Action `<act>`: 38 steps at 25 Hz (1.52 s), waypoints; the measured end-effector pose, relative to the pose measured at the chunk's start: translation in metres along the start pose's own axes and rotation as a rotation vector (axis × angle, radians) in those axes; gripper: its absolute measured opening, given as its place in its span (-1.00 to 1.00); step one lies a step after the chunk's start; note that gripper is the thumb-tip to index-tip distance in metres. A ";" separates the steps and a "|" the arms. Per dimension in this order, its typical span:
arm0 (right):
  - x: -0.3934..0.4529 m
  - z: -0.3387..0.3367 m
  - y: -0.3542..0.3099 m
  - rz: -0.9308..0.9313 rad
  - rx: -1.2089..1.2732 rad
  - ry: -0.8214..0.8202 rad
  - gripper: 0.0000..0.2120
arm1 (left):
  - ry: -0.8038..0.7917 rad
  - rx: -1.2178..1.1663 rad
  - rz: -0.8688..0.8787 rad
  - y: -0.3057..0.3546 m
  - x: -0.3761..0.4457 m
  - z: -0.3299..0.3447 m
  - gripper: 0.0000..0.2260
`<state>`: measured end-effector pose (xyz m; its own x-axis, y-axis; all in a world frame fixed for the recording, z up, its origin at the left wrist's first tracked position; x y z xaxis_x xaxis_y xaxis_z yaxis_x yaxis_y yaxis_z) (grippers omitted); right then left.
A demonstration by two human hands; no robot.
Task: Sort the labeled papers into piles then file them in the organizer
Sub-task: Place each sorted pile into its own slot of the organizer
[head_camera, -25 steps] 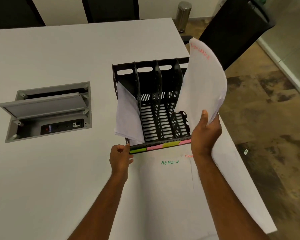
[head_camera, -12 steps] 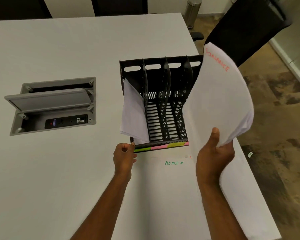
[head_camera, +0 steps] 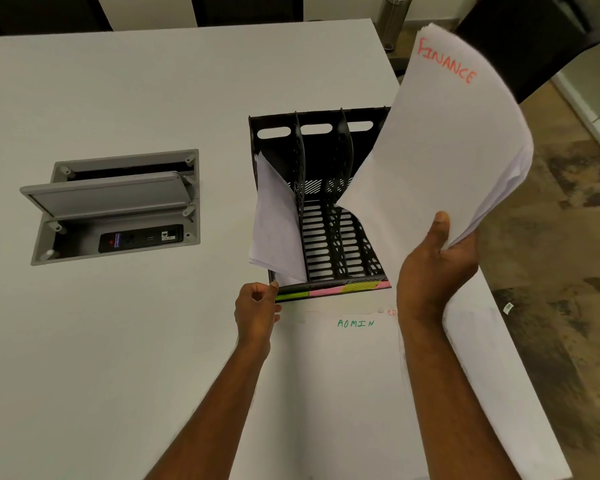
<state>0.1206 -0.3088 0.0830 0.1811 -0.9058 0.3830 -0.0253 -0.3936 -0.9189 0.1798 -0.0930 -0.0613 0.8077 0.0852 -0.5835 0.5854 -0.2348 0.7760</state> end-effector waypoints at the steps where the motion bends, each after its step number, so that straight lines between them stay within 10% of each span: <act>1: 0.001 0.001 0.002 -0.019 -0.005 0.004 -0.63 | 0.000 0.001 0.001 0.000 0.000 0.000 -0.77; 19: 0.010 -0.005 0.013 -0.013 -0.057 0.020 -0.64 | 0.006 0.014 0.018 -0.003 0.003 0.000 -0.82; 31: -0.036 0.060 0.111 0.203 -0.081 -0.501 -0.62 | -0.008 0.029 0.024 -0.004 0.004 -0.002 -0.79; 38: -0.026 0.028 0.121 0.289 -0.141 -0.422 -0.61 | 0.007 0.034 0.072 -0.013 0.004 -0.003 -0.73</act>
<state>0.1407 -0.3281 -0.0405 0.5262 -0.8502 0.0183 -0.2596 -0.1811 -0.9486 0.1751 -0.0870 -0.0731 0.8480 0.0737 -0.5249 0.5233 -0.2738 0.8070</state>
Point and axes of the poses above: each hand's wrist, its own x-axis towards the middle knuckle, its own z-axis out of the palm, y = z × x, the point moved 2 cm from there along x, towards the middle knuckle, and after that the axes turned 2 degrees about x, right-handed, at the moved point
